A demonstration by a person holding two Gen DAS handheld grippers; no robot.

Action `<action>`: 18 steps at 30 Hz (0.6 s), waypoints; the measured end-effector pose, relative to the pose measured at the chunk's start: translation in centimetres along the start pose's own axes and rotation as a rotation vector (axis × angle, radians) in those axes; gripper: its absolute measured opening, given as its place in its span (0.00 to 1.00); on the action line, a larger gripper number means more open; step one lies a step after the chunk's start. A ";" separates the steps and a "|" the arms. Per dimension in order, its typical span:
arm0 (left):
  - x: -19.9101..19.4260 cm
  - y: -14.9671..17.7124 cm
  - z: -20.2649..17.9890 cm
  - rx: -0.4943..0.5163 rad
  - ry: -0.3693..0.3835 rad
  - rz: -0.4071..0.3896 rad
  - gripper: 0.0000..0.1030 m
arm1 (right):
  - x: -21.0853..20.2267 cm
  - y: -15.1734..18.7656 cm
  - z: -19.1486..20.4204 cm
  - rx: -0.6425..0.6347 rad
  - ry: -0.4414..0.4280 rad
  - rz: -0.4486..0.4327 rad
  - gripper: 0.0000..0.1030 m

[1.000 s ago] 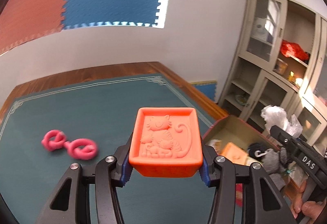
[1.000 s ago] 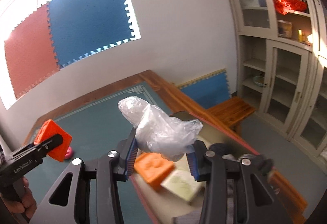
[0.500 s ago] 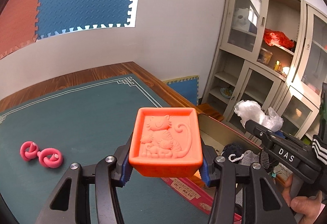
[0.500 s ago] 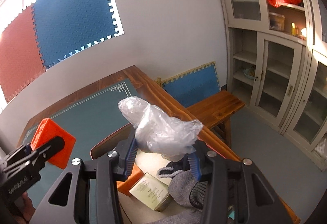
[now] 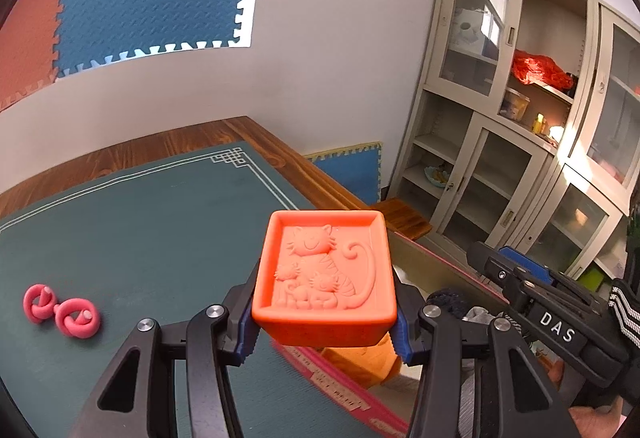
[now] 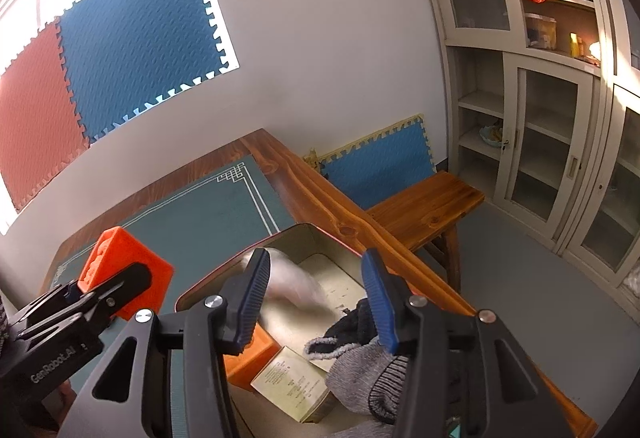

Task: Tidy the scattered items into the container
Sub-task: 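Carry the orange block and white bag to the red tin and release both inside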

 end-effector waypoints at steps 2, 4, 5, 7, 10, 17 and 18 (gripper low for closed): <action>0.2 -0.1 -0.4 0.006 0.006 -0.001 0.52 | -0.5 -0.1 -0.4 0.020 0.004 -0.022 0.50; 0.6 -0.3 -0.7 0.010 0.014 0.003 0.52 | -1.0 -0.1 -0.9 0.042 0.005 -0.040 0.50; 0.8 -0.3 -0.9 0.011 0.021 0.007 0.52 | -1.1 -0.1 -1.0 0.048 0.006 -0.045 0.50; 1.1 -0.4 -1.4 0.014 0.034 0.011 0.52 | -1.4 -0.1 -1.2 0.056 0.010 -0.054 0.50; 1.6 -0.7 -2.1 0.025 0.048 0.016 0.52 | -1.8 -0.2 -1.7 0.071 0.020 -0.072 0.50; 1.5 -1.3 -3.4 0.054 0.078 -0.001 0.52 | -2.7 -0.3 -2.8 0.099 0.053 -0.097 0.50; 1.4 -1.3 -3.4 0.054 0.077 -0.003 0.52 | -2.7 -0.3 -2.8 0.101 0.053 -0.095 0.50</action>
Point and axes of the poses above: each gripper's, at about its wrist camera, not at the fingertips, and x roughly the way its jaws point, z to its left, y to its underside, the point moved 3 cm from there along x, roughly the way its jaws point, and after that the axes turned 3 degrees about x, right-handed, at the moved point
